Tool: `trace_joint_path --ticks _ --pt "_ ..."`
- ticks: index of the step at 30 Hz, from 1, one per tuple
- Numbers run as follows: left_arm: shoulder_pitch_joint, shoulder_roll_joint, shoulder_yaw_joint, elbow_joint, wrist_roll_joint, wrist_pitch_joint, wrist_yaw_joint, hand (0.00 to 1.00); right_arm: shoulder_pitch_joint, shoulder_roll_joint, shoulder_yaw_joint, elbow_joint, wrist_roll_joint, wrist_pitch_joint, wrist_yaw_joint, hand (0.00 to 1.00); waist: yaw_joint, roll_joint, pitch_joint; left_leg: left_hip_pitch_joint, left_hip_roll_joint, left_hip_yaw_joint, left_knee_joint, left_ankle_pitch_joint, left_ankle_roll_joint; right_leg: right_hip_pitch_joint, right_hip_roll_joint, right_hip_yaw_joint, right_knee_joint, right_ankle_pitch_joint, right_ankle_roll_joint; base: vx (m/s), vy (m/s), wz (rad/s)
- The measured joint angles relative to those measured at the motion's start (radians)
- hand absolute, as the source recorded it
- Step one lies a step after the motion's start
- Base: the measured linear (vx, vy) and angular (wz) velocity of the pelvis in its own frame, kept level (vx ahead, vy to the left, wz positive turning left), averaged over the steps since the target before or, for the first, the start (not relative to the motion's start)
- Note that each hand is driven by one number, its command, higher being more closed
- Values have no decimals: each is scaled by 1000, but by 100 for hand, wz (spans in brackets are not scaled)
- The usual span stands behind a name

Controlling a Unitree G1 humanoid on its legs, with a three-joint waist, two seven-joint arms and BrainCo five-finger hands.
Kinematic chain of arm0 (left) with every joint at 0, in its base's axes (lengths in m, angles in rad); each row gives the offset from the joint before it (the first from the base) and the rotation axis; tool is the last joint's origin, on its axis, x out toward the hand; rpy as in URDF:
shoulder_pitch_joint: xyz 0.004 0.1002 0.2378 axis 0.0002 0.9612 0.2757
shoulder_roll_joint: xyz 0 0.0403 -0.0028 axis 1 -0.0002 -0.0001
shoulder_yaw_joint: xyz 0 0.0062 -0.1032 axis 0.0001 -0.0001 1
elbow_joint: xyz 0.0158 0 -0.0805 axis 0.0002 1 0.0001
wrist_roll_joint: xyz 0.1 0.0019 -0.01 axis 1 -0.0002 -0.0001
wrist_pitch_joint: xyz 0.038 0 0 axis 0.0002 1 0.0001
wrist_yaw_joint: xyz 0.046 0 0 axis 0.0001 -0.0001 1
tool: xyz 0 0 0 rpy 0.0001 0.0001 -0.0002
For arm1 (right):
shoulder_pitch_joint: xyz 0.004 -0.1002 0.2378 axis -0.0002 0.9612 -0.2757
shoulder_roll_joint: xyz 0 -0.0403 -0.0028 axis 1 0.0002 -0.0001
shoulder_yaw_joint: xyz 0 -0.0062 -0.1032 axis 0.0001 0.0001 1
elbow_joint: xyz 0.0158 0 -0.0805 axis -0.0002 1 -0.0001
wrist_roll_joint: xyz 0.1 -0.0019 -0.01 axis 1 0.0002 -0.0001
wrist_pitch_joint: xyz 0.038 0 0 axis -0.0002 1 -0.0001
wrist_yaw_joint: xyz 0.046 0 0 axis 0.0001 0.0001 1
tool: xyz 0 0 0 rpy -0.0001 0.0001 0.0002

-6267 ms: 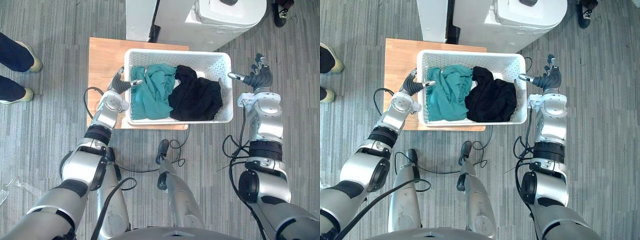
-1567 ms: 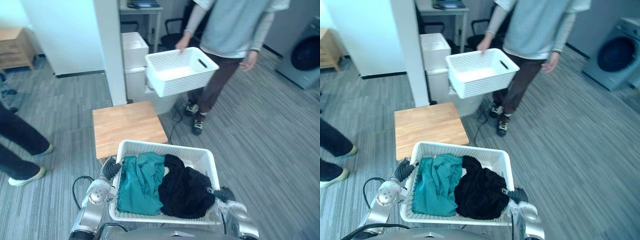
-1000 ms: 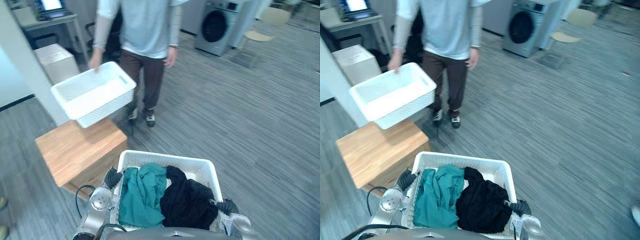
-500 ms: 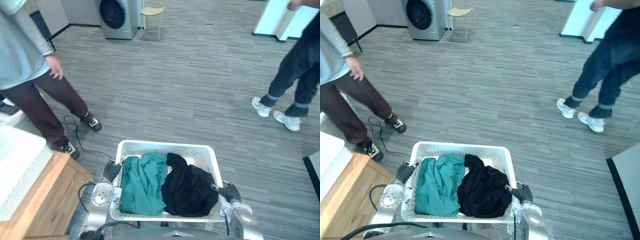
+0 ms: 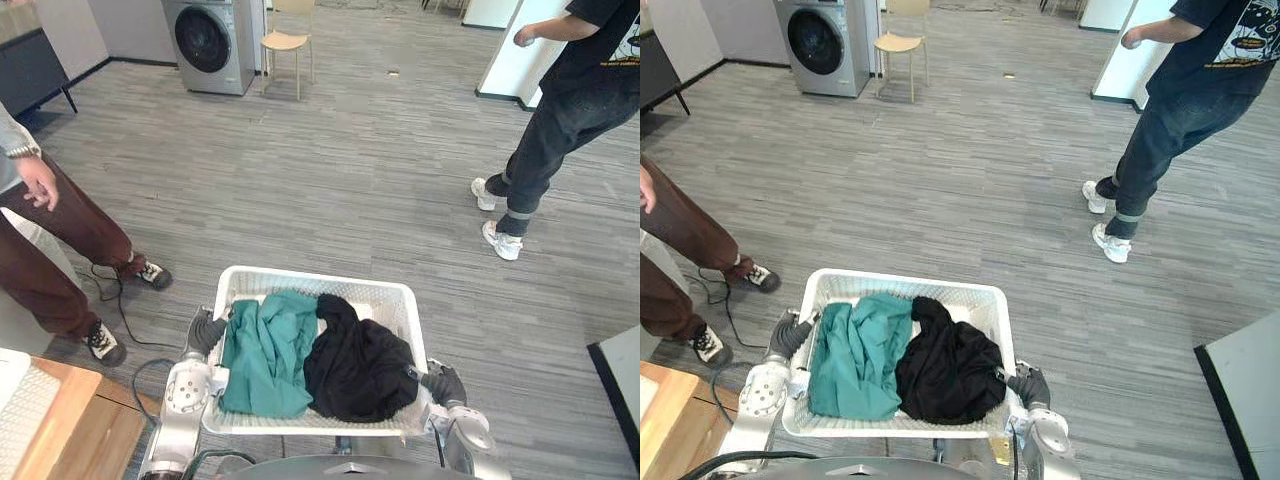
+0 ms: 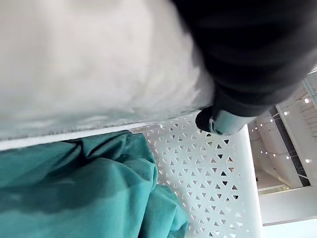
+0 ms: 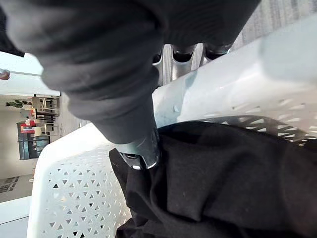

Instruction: Pick up the laundry basket with both hands and put the clothes into the washing machine.

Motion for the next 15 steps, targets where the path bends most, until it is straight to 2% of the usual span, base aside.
trace_joint_path --ticks 1,2,3,4,5,6,7,8,9,10,11,12,13,15 --pt "-2 2 -2 7 0 0 2 100 0 -1 0 0 0 0 -1 100 0 -1 -1 13 7 1 -15 -7 -11 5 -13 -17 -85 29 3 359 -333 16" --pt "-4 0 -5 21 -1 1 3 100 0 -14 2 4 0 0 -4 100 -8 0 -6 62 23 -6 -45 -40 -39 24 -42 -55 -162 159 -18 413 -317 10" --pt "-5 -9 -8 31 -3 1 5 100 -3 -20 2 9 0 -1 -7 100 -8 5 -14 80 36 -9 -61 -47 -33 22 -28 -66 -134 147 -31 448 -295 17" --pt "-10 -32 -12 38 -10 2 7 100 -15 -36 1 9 0 0 -16 100 -11 33 -21 88 59 -19 -62 -17 -18 14 -12 -84 -90 82 -56 481 -283 8" --pt "-15 -43 -13 40 -11 3 7 100 -18 -46 -2 9 0 0 -19 100 -13 39 -21 75 65 -35 -40 4 -12 13 -9 -93 -79 63 -65 486 -298 23" --pt "-18 -65 -22 45 -11 7 5 100 -17 -67 -8 9 0 2 -21 100 -21 70 -24 31 96 -74 75 50 -21 45 6 -133 -81 37 -92 504 -311 23" --pt "-17 -71 -22 47 -11 7 1 100 -13 -70 -9 9 1 3 -21 100 -25 78 -23 5 109 -91 157 77 -29 75 14 -151 -87 23 -105 513 -302 41" --pt "-18 -78 -21 57 -12 7 -12 100 8 -70 -9 9 1 5 -21 100 -31 83 -23 -67 131 -126 337 179 -41 145 32 -176 -111 -1 -125 412 -225 31" --pt "-18 -78 -21 62 -12 8 -15 100 18 -70 -8 9 1 4 -21 100 -30 83 -22 -102 138 -145 429 250 -50 185 41 -185 -132 -8 -129 484 -243 24" --pt "-12 -75 -21 64 -18 8 -29 100 33 -70 -8 7 3 3 -21 100 -22 82 -22 -174 147 -162 621 327 -72 263 61 -189 -184 -17 -140 412 -177 5" --pt "-8 -75 -21 64 -18 7 -35 100 40 -71 -8 7 10 3 -21 100 -15 79 -17 -233 148 -153 752 336 -54 325 80 -189 -228 -25 -144 462 -169 2" --pt "-1 -76 -20 64 -18 7 -37 100 45 -70 -6 7 23 2 -21 100 -8 72 -10 -308 147 -128 862 319 -30 396 92 -187 -279 -35 -144 345 -102 2" --pt "4 -77 -19 64 -18 7 -38 100 46 -69 -4 7 22 2 -21 100 -2 69 -12 -367 148 -93 885 298 -2 439 94 -186 -311 -40 -145 341 -54 -4" --pt "7 -76 -17 64 -19 7 -40 100 42 -71 -1 7 22 1 -21 100 21 64 -16 -470 164 -16 793 240 17 491 94 -171 -363 -44 -124 344 10 -24"
